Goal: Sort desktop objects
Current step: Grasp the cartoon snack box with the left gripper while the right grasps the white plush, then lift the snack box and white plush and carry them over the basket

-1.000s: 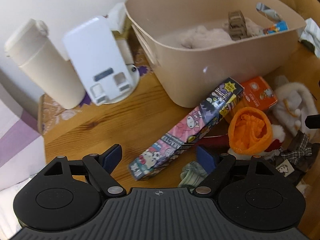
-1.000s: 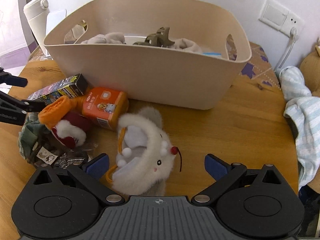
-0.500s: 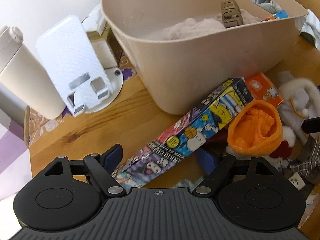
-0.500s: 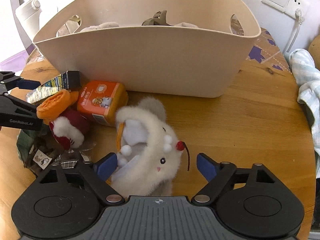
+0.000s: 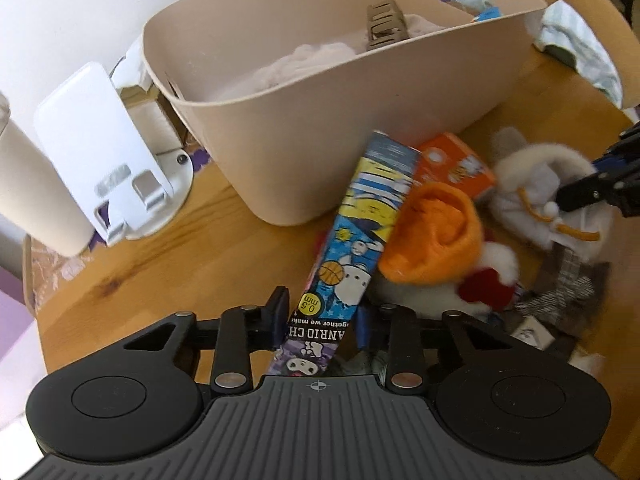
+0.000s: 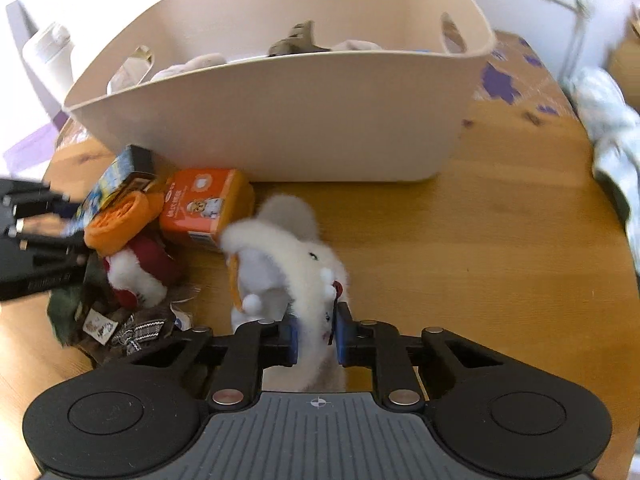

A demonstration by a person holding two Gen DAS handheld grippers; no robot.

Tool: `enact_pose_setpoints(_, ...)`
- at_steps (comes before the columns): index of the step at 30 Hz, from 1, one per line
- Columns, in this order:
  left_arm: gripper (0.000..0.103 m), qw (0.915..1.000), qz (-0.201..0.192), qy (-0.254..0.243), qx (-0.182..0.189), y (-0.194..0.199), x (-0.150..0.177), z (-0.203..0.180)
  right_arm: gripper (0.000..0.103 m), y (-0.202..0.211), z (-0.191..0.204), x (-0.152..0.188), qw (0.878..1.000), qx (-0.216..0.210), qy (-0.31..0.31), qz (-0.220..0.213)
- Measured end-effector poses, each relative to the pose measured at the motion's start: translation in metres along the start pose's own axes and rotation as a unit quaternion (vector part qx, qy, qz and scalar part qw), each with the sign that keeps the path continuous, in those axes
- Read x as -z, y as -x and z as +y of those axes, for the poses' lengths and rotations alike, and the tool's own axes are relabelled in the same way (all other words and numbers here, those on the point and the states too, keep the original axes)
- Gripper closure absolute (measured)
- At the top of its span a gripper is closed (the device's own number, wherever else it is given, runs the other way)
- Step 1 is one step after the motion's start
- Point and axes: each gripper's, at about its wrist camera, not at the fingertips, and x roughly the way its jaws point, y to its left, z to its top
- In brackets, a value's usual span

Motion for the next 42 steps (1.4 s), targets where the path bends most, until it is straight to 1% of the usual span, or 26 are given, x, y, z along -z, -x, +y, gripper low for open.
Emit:
enact_pose_setpoints(2, 0.076, 1.0000, -0.001, 0.005, 0.003, 0.007, 0.006, -0.002, 0.091, 0.003, 0.000, 0.003, 1.000, 0.000, 0.002, -0.001)
enact_pose_setpoints(5, 0.079, 0.9999, -0.003, 0.011, 0.004, 0.017, 0.012, -0.004, 0.092, 0.010, 0.000, 0.008, 1.000, 0.001, 0.003, -0.005)
enact_pose_setpoints(9, 0.079, 0.9997, -0.011, 0.020, 0.004, 0.035, 0.023, 0.000, 0.092, 0.021, 0.001, 0.016, 1.000, 0.003, -0.001, -0.017)
enact_pose_setpoints(10, 0.079, 0.9997, -0.013, 0.022, 0.003, 0.034, 0.022, -0.004, 0.092, 0.024, 0.002, 0.018, 1.000, 0.000, -0.004, -0.021)
enact_pose_setpoints(14, 0.079, 0.9987, -0.018, 0.047, 0.006, 0.054, 0.029, 0.001, 0.092, 0.042, 0.002, 0.025, 0.999, -0.015, -0.021, -0.040)
enact_pose_setpoints(16, 0.079, 0.9980, -0.024, 0.058, 0.009, 0.065, 0.034, 0.003, 0.092, 0.051, 0.003, 0.024, 0.998, -0.017, -0.018, -0.052)
enact_pose_setpoints(23, 0.079, 0.9950, -0.051, 0.085, 0.012, 0.087, 0.027, 0.021, 0.092, 0.088, -0.002, 0.008, 0.993, -0.007, -0.028, -0.116)
enact_pose_setpoints(25, 0.079, 0.9940, -0.062, 0.089, 0.010, 0.095, 0.021, 0.023, 0.092, 0.098, -0.006, -0.001, 0.990, -0.009, -0.038, -0.134)
enact_pose_setpoints(28, 0.079, 0.9918, -0.092, 0.089, 0.002, 0.109, 0.008, 0.025, 0.092, 0.115, -0.010, -0.014, 0.985, -0.015, -0.052, -0.163)
enact_pose_setpoints(32, 0.079, 0.9853, -0.146, 0.088, -0.017, 0.132, -0.017, 0.023, 0.092, 0.135, -0.013, -0.033, 0.978, -0.018, -0.055, -0.199)
enact_pose_setpoints(35, 0.079, 0.9804, -0.175, 0.089, -0.019, 0.144, -0.038, 0.021, 0.092, 0.148, -0.016, -0.051, 0.973, -0.020, -0.055, -0.223)
enact_pose_setpoints(37, 0.079, 0.9779, -0.188, 0.091, -0.015, 0.150, -0.052, 0.020, 0.092, 0.154, -0.018, -0.063, 0.969, -0.021, -0.056, -0.238)
enact_pose_setpoints(39, 0.079, 0.9759, -0.198, 0.089, -0.021, 0.152, -0.066, 0.017, 0.092, 0.159, -0.019, -0.074, 0.966, -0.017, -0.055, -0.252)
enact_pose_setpoints(42, 0.079, 0.9744, -0.201, 0.098, -0.023, 0.150, -0.083, 0.011, 0.092, 0.162, -0.019, -0.090, 0.962, -0.006, -0.051, -0.269)
